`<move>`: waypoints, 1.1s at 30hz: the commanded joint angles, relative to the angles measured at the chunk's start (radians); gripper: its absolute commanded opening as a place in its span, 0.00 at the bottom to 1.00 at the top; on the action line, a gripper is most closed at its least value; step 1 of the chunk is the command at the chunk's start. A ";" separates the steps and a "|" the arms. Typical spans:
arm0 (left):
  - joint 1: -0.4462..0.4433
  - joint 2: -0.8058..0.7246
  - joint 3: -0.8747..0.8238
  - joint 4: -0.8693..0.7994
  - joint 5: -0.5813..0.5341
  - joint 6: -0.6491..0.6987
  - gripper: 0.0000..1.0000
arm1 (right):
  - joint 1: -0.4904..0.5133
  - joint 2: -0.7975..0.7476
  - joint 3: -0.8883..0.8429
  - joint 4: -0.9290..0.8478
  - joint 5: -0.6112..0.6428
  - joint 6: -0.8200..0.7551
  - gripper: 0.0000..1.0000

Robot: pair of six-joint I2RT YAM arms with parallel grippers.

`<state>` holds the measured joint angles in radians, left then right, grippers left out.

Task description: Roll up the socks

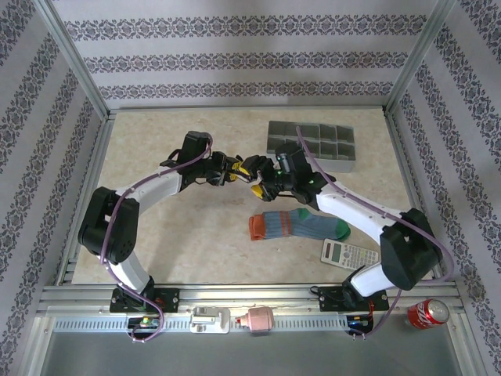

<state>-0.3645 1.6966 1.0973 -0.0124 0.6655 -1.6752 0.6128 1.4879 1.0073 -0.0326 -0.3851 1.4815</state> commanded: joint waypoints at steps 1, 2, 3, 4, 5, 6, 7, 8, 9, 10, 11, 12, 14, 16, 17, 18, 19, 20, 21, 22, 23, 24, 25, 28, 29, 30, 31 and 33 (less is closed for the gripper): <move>0.011 0.008 0.011 0.066 0.029 -0.079 0.00 | 0.005 0.007 0.053 0.051 -0.021 0.140 0.79; 0.011 0.005 0.013 0.068 0.029 -0.082 0.00 | 0.002 0.012 0.042 0.069 -0.018 0.144 0.79; 0.011 0.002 0.016 0.067 0.027 -0.082 0.00 | -0.007 0.020 0.038 0.066 -0.024 0.146 0.79; 0.011 -0.001 0.016 0.065 0.026 -0.083 0.00 | -0.013 0.030 0.032 0.070 -0.032 0.143 0.79; 0.011 -0.004 0.016 0.062 0.025 -0.082 0.00 | -0.018 0.036 0.026 0.070 -0.041 0.144 0.79; 0.010 -0.008 0.016 0.059 0.023 -0.080 0.00 | -0.023 0.042 0.012 0.078 -0.051 0.155 0.79; 0.011 -0.011 0.016 0.057 0.024 -0.080 0.00 | -0.023 0.047 -0.005 0.107 -0.057 0.170 0.79; 0.011 -0.011 0.017 0.055 0.026 -0.077 0.00 | -0.024 0.052 -0.016 0.120 -0.060 0.179 0.79; 0.011 -0.012 0.014 0.054 0.026 -0.077 0.00 | -0.022 0.054 -0.025 0.132 -0.060 0.184 0.80; 0.011 -0.012 0.013 0.052 0.026 -0.077 0.00 | -0.024 0.060 -0.027 0.144 -0.061 0.183 0.80; 0.012 -0.014 0.012 0.050 0.026 -0.074 0.00 | -0.024 0.066 -0.025 0.145 -0.061 0.182 0.81; 0.011 -0.015 0.012 0.049 0.026 -0.074 0.00 | -0.027 0.072 -0.020 0.149 -0.060 0.180 0.81; 0.011 -0.018 0.010 0.043 0.026 -0.073 0.00 | -0.037 0.095 -0.005 0.147 -0.065 0.170 0.81; 0.012 -0.020 0.013 0.042 0.028 -0.074 0.00 | -0.047 0.115 0.000 0.151 -0.069 0.172 0.80; 0.012 -0.020 0.017 0.039 0.029 -0.072 0.00 | -0.052 0.125 -0.001 0.163 -0.068 0.174 0.79; 0.012 -0.021 0.021 0.036 0.031 -0.072 0.00 | -0.058 0.132 0.001 0.168 -0.069 0.168 0.78; 0.011 -0.023 0.022 0.034 0.031 -0.070 0.00 | -0.066 0.141 0.010 0.162 -0.071 0.151 0.76; 0.011 -0.026 0.022 0.031 0.032 -0.071 0.00 | -0.075 0.150 0.020 0.148 -0.075 0.129 0.74; 0.012 -0.028 0.022 0.031 0.034 -0.072 0.00 | -0.082 0.155 0.030 0.131 -0.078 0.108 0.73; 0.012 -0.032 0.021 0.031 0.035 -0.072 0.00 | -0.091 0.160 0.037 0.117 -0.080 0.087 0.72; 0.011 -0.035 0.017 0.029 0.035 -0.072 0.00 | -0.097 0.164 0.039 0.115 -0.083 0.076 0.71; 0.011 -0.037 0.016 0.029 0.037 -0.071 0.00 | -0.103 0.167 0.041 0.115 -0.088 0.064 0.68; 0.012 -0.040 0.011 0.029 0.037 -0.072 0.00 | -0.106 0.170 0.045 0.114 -0.093 0.055 0.66; 0.011 -0.043 -0.001 0.037 0.038 -0.077 0.00 | -0.108 0.178 0.046 0.130 -0.105 0.054 0.60; 0.010 -0.043 -0.002 0.038 0.038 -0.078 0.00 | -0.109 0.179 0.045 0.138 -0.110 0.060 0.59; 0.011 -0.042 -0.004 0.043 0.039 -0.081 0.00 | -0.107 0.182 0.044 0.146 -0.112 0.066 0.58; 0.010 -0.041 -0.005 0.045 0.037 -0.083 0.00 | -0.106 0.183 0.042 0.154 -0.113 0.072 0.58; 0.011 -0.040 -0.005 0.045 0.038 -0.084 0.00 | -0.105 0.183 0.042 0.158 -0.113 0.077 0.59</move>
<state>-0.3645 1.6878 1.0969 -0.0013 0.6815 -1.7367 0.5076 1.6543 1.0313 0.1097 -0.4744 1.5646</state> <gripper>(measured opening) 0.192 0.587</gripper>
